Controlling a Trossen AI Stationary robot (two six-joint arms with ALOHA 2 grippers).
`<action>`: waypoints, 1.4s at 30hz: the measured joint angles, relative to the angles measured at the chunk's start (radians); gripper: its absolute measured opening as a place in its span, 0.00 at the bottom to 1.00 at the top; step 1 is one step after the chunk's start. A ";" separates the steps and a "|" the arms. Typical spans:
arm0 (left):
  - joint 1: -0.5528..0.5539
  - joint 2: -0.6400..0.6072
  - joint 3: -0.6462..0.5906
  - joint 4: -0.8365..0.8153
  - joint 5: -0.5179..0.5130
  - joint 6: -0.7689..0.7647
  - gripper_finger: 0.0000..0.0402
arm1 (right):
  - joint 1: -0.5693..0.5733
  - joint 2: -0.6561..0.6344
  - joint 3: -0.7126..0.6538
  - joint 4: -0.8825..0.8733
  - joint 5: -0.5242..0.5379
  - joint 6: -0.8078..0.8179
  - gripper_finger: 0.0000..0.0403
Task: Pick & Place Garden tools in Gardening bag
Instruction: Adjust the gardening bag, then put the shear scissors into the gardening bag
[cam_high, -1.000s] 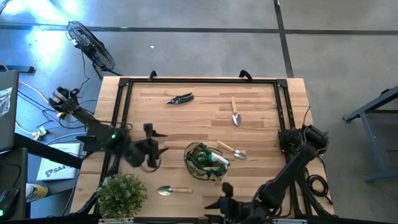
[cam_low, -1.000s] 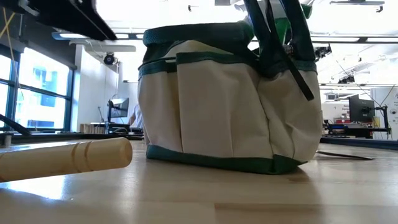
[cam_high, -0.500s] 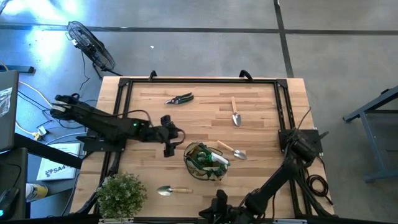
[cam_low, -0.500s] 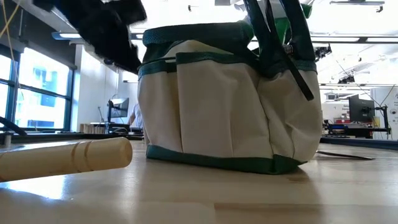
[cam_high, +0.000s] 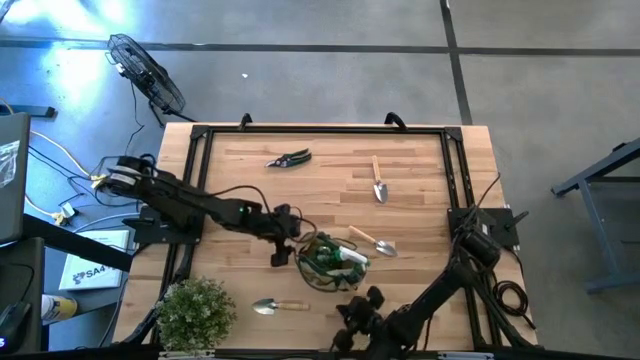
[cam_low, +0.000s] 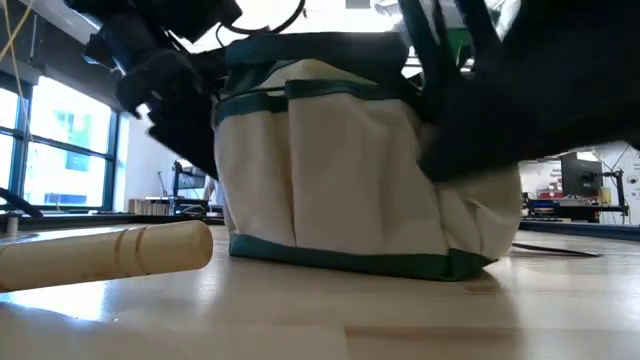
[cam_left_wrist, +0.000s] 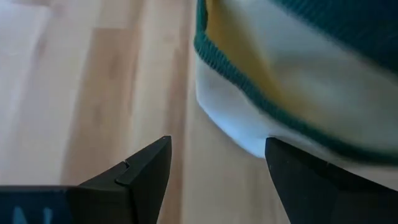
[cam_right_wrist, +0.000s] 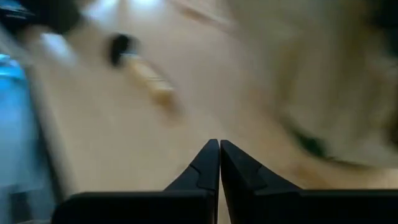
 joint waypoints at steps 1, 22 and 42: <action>-0.011 -0.001 0.000 -0.007 0.001 0.000 0.63 | -0.004 0.000 0.000 -0.055 0.000 0.038 0.01; -0.255 0.006 0.000 0.222 0.071 -0.089 0.63 | -0.076 0.000 0.000 -0.760 -0.024 0.465 0.01; -0.265 -0.240 0.067 -0.368 -0.390 -0.076 0.63 | 0.120 -0.138 0.000 -0.599 -0.122 0.396 0.01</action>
